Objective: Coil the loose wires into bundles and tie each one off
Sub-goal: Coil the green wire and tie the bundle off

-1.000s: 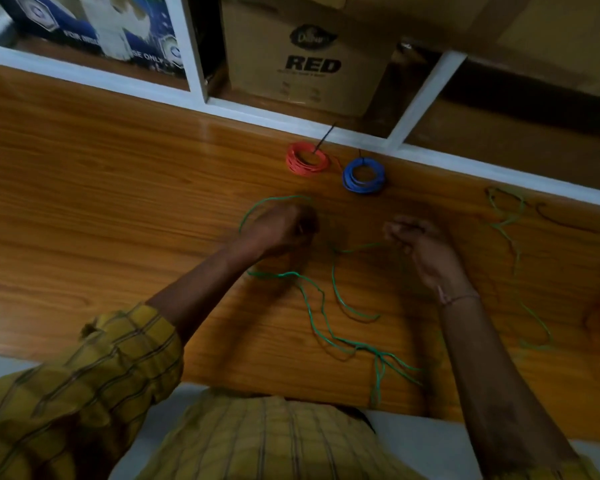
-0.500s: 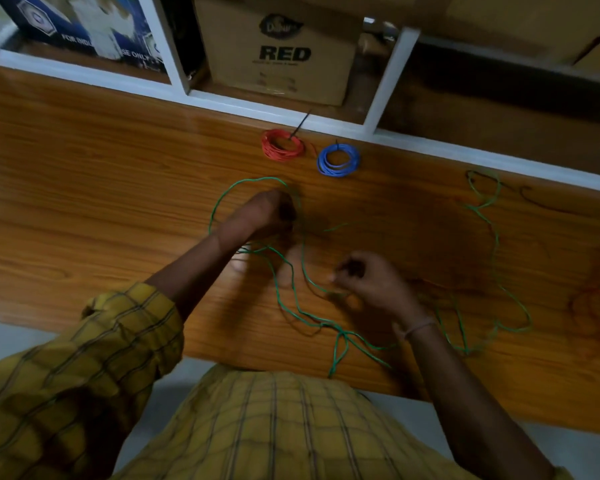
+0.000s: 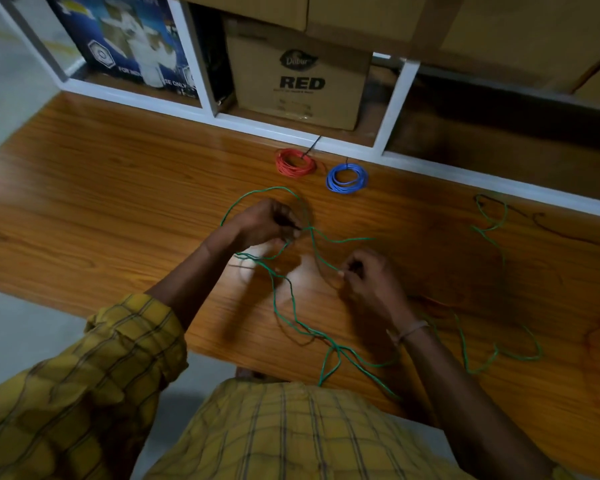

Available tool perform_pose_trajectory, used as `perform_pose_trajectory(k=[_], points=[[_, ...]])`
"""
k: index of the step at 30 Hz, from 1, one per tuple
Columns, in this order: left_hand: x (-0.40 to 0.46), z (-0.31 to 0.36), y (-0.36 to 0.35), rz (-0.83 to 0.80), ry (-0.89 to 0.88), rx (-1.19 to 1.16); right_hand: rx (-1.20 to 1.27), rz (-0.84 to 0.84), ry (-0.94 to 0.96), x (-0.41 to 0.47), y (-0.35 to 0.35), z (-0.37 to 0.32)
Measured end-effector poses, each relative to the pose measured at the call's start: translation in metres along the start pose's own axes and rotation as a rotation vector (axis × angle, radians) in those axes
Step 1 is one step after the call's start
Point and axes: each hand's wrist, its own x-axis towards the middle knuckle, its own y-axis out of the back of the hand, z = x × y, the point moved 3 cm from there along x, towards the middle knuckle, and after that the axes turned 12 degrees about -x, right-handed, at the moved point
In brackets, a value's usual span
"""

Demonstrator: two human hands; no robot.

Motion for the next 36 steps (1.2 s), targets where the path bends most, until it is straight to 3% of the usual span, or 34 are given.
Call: perform_pose_trajectory(k=[2, 5, 8, 12, 15, 19, 24, 27, 31, 33, 36], points=[[-0.003, 0.010, 0.000, -0.007, -0.064, -0.045, -0.050, -0.007, 0.004, 0.001, -0.004, 0.000], [-0.006, 0.016, -0.002, -0.158, -0.070, 0.026, -0.164, -0.026, 0.025, 0.005, -0.009, -0.002], [-0.005, 0.018, -0.004, -0.266, -0.186, 0.457, -0.256, -0.069, 0.064, 0.005, -0.014, -0.002], [0.011, 0.017, -0.015, -0.074, -0.524, 0.983, -0.289, -0.059, 0.074, -0.002, -0.022, 0.000], [0.016, 0.015, -0.025, -0.097, -0.391, 1.204, -0.280, -0.033, 0.060, -0.004, -0.026, 0.000], [0.033, 0.012, -0.020, -0.142, -0.450, 1.397, -0.264, -0.007, 0.045, -0.002, -0.028, 0.000], [0.027, 0.033, -0.005, -0.089, -0.410, 1.413, -0.192, 0.037, 0.019, 0.001, -0.023, -0.005], [0.029, 0.039, 0.019, 0.134, -0.543, 1.307, -0.108, 0.073, 0.024, 0.002, -0.024, -0.006], [0.010, 0.059, 0.026, 0.347, -0.422, 1.268, -0.042, 0.068, 0.047, 0.007, -0.023, -0.011], [-0.006, 0.082, 0.020, 0.343, -0.241, 1.133, -0.004, 0.076, 0.021, 0.011, -0.020, -0.014], [-0.014, 0.093, 0.022, 0.399, -0.106, 0.670, 0.200, 0.084, -0.056, 0.018, -0.009, -0.032]])
